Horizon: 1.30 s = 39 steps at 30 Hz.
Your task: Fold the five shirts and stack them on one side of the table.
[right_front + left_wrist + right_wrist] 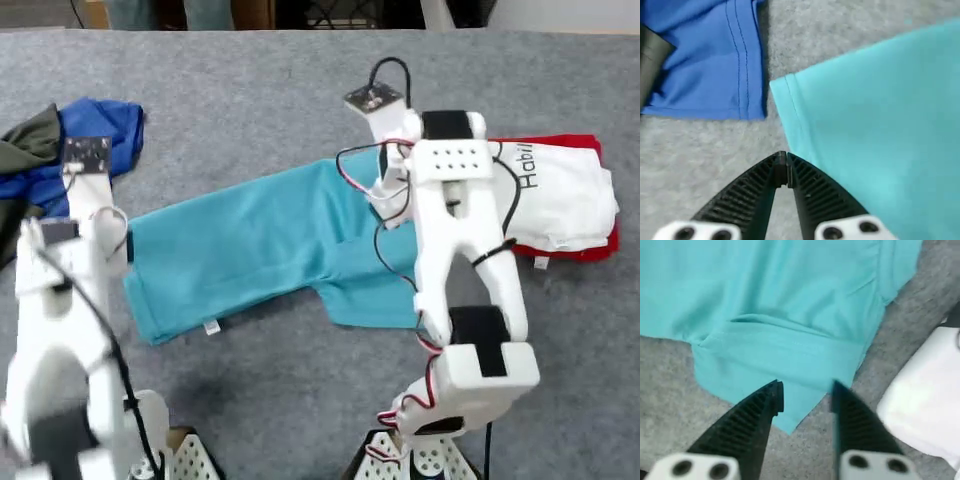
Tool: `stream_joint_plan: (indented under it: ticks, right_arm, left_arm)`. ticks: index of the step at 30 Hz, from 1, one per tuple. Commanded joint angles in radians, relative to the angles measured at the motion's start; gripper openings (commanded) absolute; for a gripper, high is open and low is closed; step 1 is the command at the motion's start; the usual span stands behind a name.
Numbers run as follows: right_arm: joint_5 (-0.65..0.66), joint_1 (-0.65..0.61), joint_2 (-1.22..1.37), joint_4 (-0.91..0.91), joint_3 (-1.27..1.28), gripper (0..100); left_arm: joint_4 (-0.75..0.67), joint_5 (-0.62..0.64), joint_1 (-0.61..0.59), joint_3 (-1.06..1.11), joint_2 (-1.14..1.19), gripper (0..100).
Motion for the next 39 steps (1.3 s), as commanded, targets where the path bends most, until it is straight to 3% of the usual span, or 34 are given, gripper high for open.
stream_joint_plan:
  ticks: [1,4,7,9,14,25,33,39]
  right_arm:
    - [-0.017,-0.029,0.019,0.006,-0.105,31.5]
    - [-0.018,-0.110,0.101,0.002,-0.136,21.9]
    - [-0.018,-0.161,0.240,-0.041,-0.168,0.4]
    - [-0.032,-0.161,0.332,-0.063,-0.205,6.7]
    - [-0.133,-0.137,0.492,-0.055,-0.341,2.1]
    - [-0.129,-0.123,0.512,0.132,-0.367,2.1]
    - [-0.087,-0.127,0.455,0.140,-0.268,2.1]
    - [-0.049,-0.141,0.234,0.091,0.008,2.1]
  left_arm:
    - [-0.021,0.101,0.018,-0.225,0.279,3]
    - [-0.017,0.149,0.039,-0.354,0.470,3]
    - [-0.018,0.193,0.039,-0.441,0.601,3]
    - [-0.015,0.218,0.033,-0.473,0.649,3]
    - [-0.020,0.236,0.041,-0.481,0.649,3]
    - [0.014,0.230,0.031,-0.470,0.649,3]
    - [0.014,0.230,0.031,-0.472,0.649,3]
    - [0.012,0.230,0.031,-0.475,0.649,3]
